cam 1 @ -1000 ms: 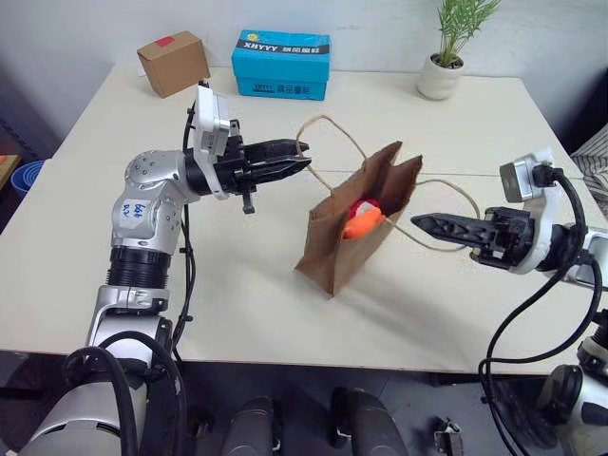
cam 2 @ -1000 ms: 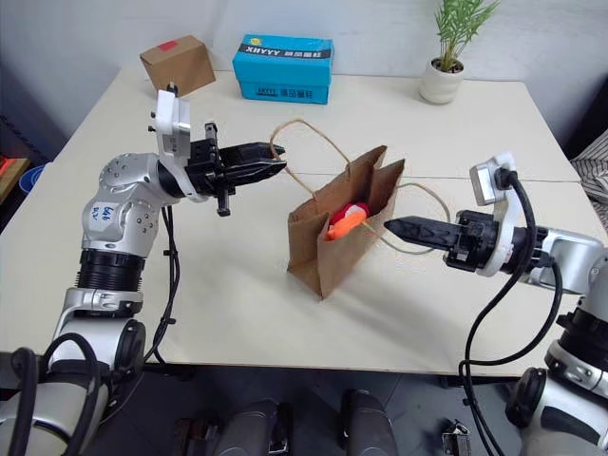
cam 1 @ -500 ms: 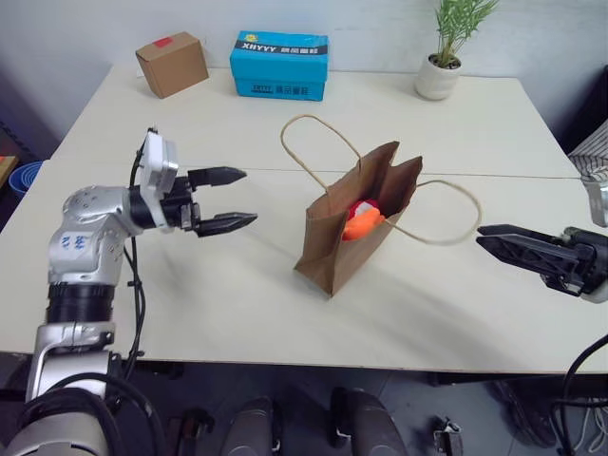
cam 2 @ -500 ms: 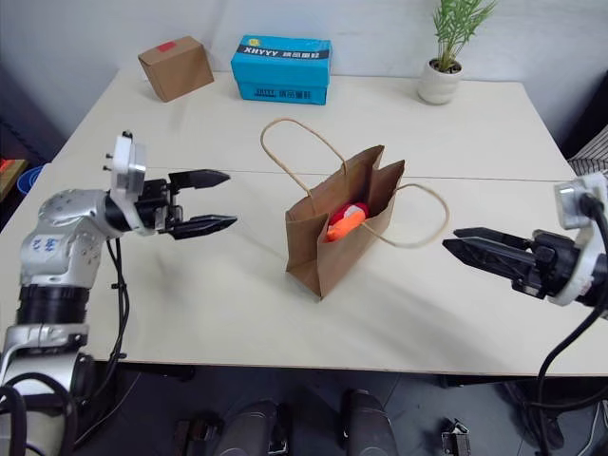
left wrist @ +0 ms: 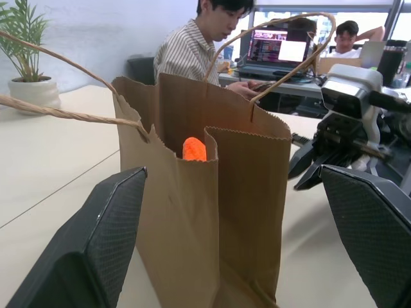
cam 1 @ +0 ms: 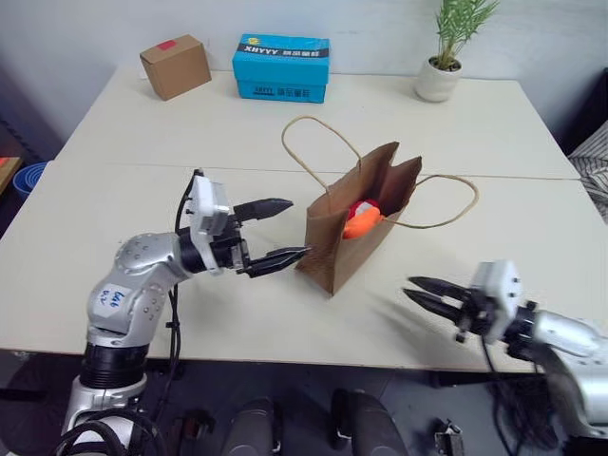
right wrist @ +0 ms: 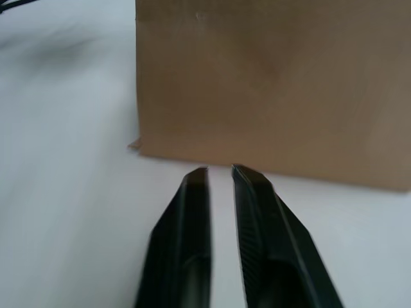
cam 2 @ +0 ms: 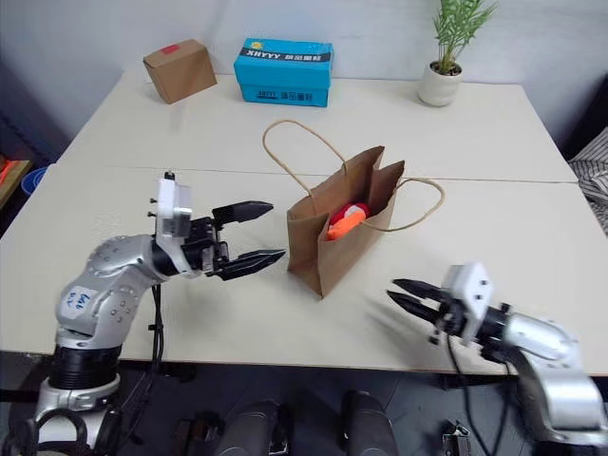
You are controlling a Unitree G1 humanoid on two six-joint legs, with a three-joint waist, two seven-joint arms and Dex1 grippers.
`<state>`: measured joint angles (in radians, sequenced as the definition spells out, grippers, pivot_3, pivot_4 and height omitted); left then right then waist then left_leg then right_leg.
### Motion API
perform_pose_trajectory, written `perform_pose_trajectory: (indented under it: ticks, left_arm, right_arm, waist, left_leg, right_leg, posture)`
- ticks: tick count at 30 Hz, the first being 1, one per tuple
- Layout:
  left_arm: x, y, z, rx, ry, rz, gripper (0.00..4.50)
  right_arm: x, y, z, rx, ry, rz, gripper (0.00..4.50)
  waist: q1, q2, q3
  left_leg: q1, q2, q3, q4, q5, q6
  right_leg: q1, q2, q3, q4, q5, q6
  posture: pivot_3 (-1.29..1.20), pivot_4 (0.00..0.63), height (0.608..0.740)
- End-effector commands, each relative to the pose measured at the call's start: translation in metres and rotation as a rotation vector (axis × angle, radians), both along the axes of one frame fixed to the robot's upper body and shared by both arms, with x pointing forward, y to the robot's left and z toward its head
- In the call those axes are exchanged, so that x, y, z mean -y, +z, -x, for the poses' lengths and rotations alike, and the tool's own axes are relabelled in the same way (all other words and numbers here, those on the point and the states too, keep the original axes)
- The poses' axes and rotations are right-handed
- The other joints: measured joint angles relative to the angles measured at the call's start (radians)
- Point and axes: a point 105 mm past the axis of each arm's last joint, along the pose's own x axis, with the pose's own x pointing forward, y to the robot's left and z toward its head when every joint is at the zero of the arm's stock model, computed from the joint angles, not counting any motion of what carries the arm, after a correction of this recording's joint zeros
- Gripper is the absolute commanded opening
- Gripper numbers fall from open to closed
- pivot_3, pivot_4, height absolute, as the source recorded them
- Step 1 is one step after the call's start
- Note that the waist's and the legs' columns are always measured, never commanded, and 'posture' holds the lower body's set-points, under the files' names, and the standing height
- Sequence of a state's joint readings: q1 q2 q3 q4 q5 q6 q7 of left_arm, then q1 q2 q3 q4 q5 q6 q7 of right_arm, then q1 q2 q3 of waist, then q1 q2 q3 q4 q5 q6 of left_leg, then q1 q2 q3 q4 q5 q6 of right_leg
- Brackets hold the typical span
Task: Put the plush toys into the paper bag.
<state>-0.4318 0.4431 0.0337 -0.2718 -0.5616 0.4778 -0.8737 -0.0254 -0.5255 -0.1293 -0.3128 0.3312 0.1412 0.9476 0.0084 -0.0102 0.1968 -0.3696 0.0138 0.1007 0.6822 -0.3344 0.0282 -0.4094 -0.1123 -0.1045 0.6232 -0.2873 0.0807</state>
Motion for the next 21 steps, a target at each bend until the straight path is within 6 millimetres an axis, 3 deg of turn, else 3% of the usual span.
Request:
perform_pose_trajectory:
  ticks: [1,6,13,16,21]
  left_arm:
    - [0.010,0.002,0.007,0.036,-0.002,0.004,4.50]
    - [0.021,-0.002,-0.001,0.017,0.042,0.033,4.50]
    - [0.033,-0.006,-0.026,0.006,0.106,0.065,4.50]
    - [0.032,-0.007,-0.037,0.009,0.132,0.059,3.88]
    - [0.041,-0.012,-0.039,-0.004,0.057,0.042,2.27]
  right_arm:
    - [-0.021,0.005,-0.013,0.108,-0.014,0.013,0.02]
    - [-0.064,0.005,-0.026,0.122,0.049,-0.022,0.02]
    - [-0.088,0.006,-0.028,0.142,0.081,-0.018,0.02]
    - [-0.088,0.005,-0.024,0.135,0.091,-0.017,0.00]
    - [-0.079,0.003,-0.010,0.104,0.123,-0.018,0.00]
  waist:
    - [-0.001,0.000,0.000]
    - [-0.005,0.000,0.000]
    - [-0.005,0.000,0.000]
    - [-0.007,0.000,0.000]
    - [-0.007,0.000,0.000]
  left_leg:
    - [0.000,0.000,0.000,0.000,0.000,0.000]
    - [-0.001,0.000,-0.001,0.000,0.000,0.000]
    - [-0.002,0.000,-0.002,0.001,0.000,0.001]
    - [-0.002,0.000,-0.002,0.001,0.000,0.001]
    - [-0.002,0.000,-0.002,0.001,0.000,0.001]
  right_leg:
    - [0.000,0.000,0.000,0.001,0.000,0.000]
    - [0.000,0.000,-0.001,0.002,0.000,-0.001]
    - [0.000,-0.001,-0.002,0.002,-0.001,-0.001]
    - [0.000,0.000,-0.002,0.002,-0.001,-0.001]
    - [0.000,0.000,-0.003,0.002,-0.001,-0.001]
  posture:
    - [0.00,0.150,0.740]
    - [0.00,0.150,0.740]
    - [0.00,0.150,0.740]
    - [0.00,0.150,0.740]
    - [0.00,0.150,0.740]
